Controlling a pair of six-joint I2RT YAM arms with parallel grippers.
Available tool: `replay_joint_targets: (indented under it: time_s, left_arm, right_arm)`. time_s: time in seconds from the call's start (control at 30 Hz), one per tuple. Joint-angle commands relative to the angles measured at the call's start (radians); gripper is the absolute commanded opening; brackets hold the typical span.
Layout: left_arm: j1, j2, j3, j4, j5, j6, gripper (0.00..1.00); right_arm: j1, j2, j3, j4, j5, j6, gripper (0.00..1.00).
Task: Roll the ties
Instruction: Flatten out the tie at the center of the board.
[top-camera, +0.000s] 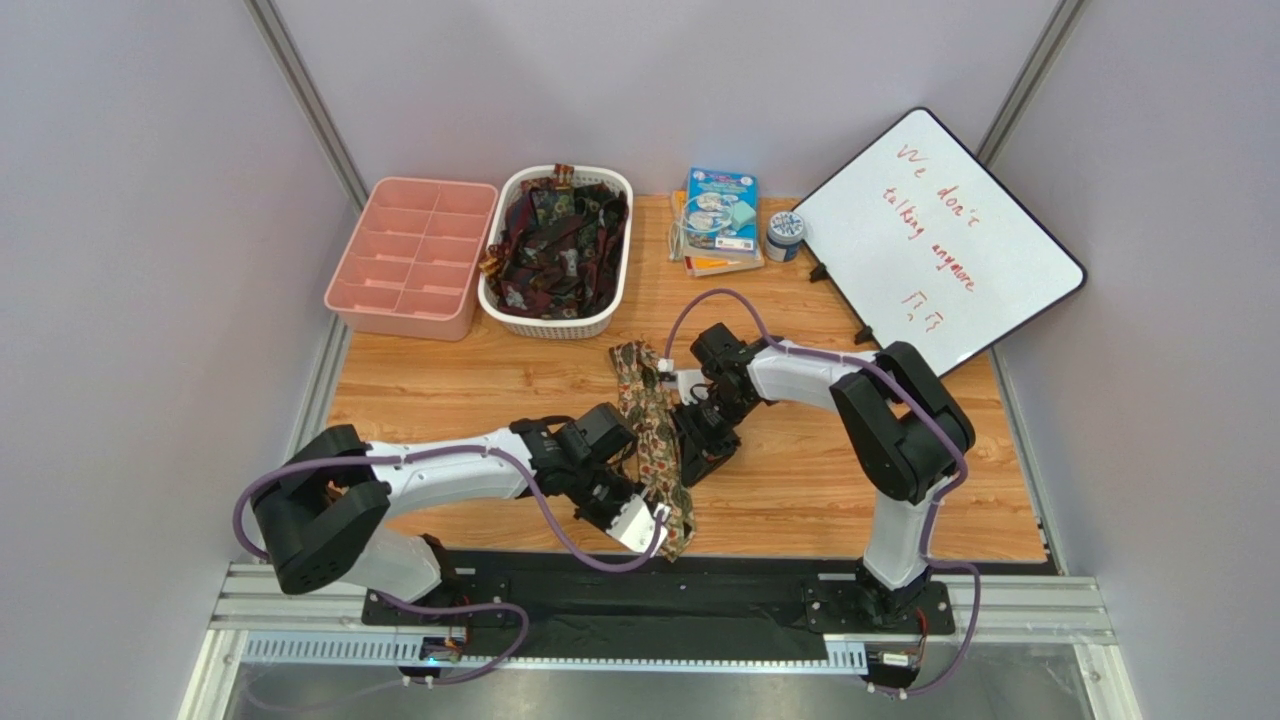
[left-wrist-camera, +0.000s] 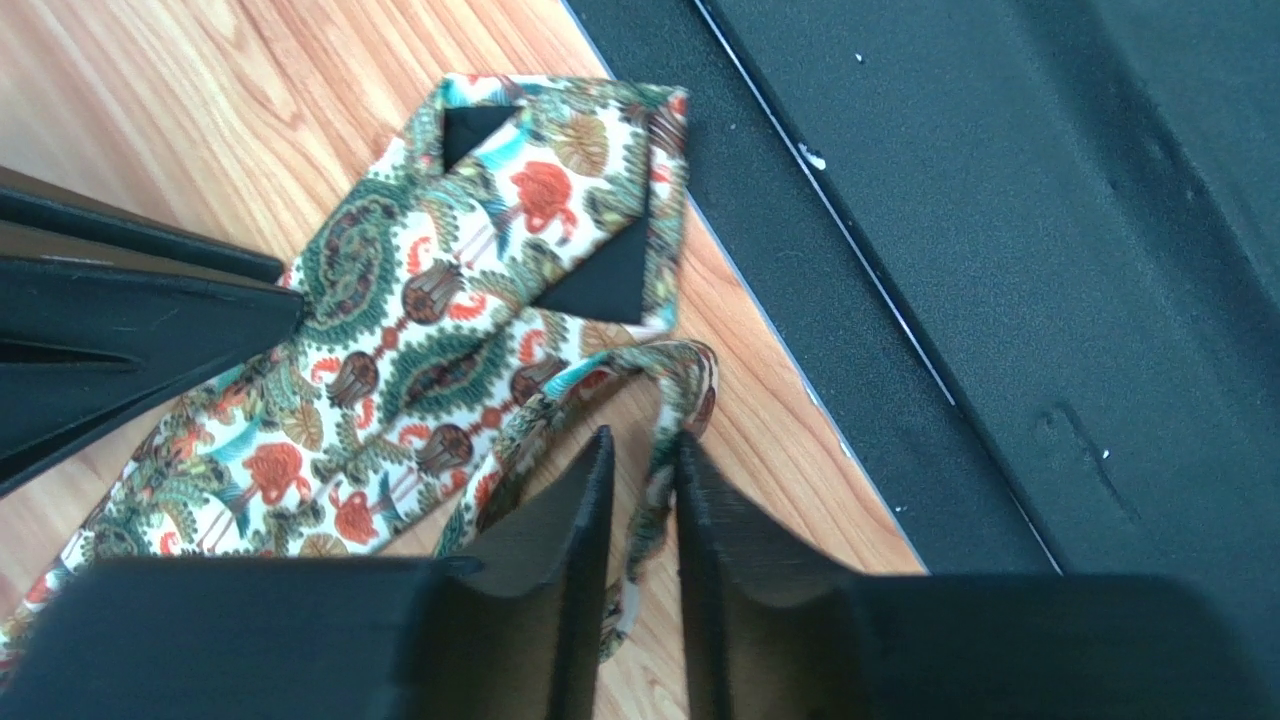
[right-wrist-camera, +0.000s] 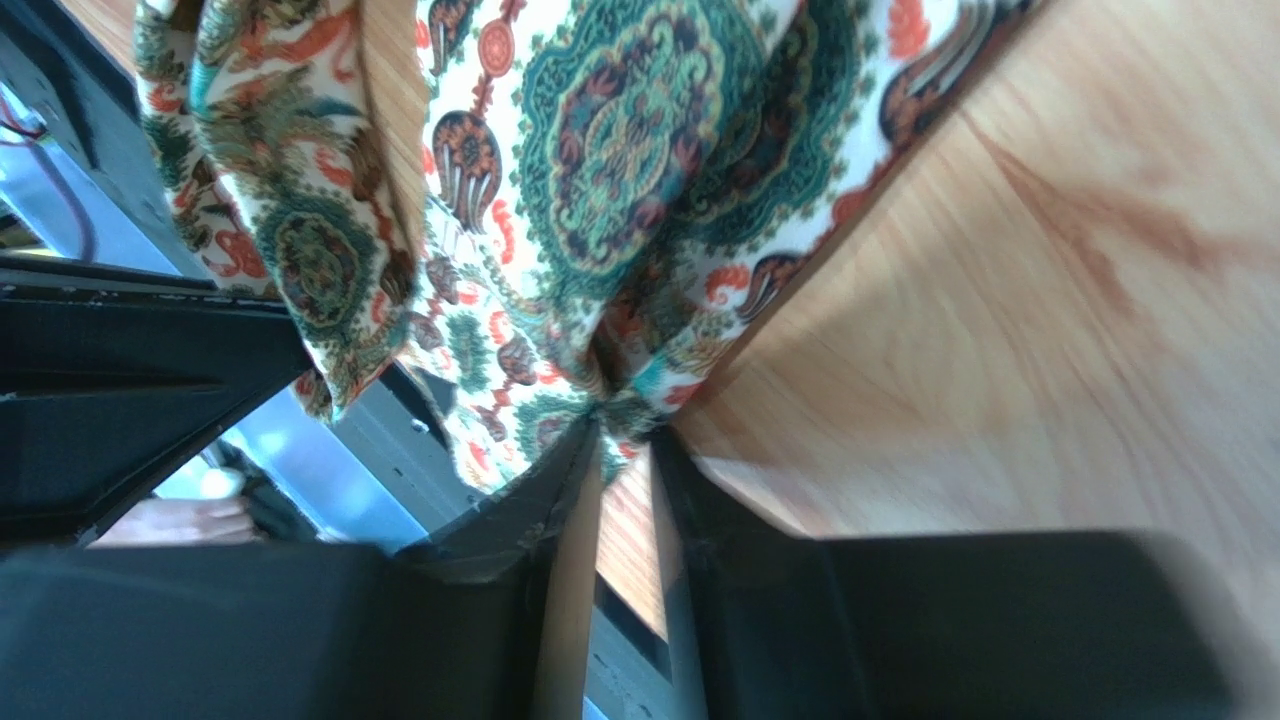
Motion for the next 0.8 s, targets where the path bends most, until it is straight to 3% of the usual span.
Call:
replay_joint_targets:
  time_s: [0.0,0.07,0.1,0.33,0.5,0.77]
  left_arm:
    - [-0.010,0.003,0.067,-0.032,-0.008,0.026,0.15]
    - [-0.008,-0.005,0.089,-0.052,-0.038,0.020,0.03]
    - [-0.008,-0.019,0.092,-0.074,-0.049,0.015,0.01]
    - [0.062,-0.204,0.100,-0.186,0.012,-0.020,0.00]
    - [0.234,-0.287,0.159,-0.301,0.061,-0.039,0.00]
    - [0.614,-0.295,0.255,-0.520,0.176,0.093,0.00]
  right_arm:
    - [0.036,0.078,0.015,0.019,0.162,-0.051,0.12]
    - [0.036,0.086,0.031,0.004,0.183,-0.056,0.00]
    - [0.036,0.086,0.035,-0.013,0.192,-0.059,0.00]
    - [0.010,-0.018,0.048,-0.104,0.324,-0.177,0.00]
    - [-0.110,-0.090,0.046,-0.183,0.436,-0.336,0.00]
    - [-0.330,-0.124,0.063,-0.338,0.590,-0.840,0.00]
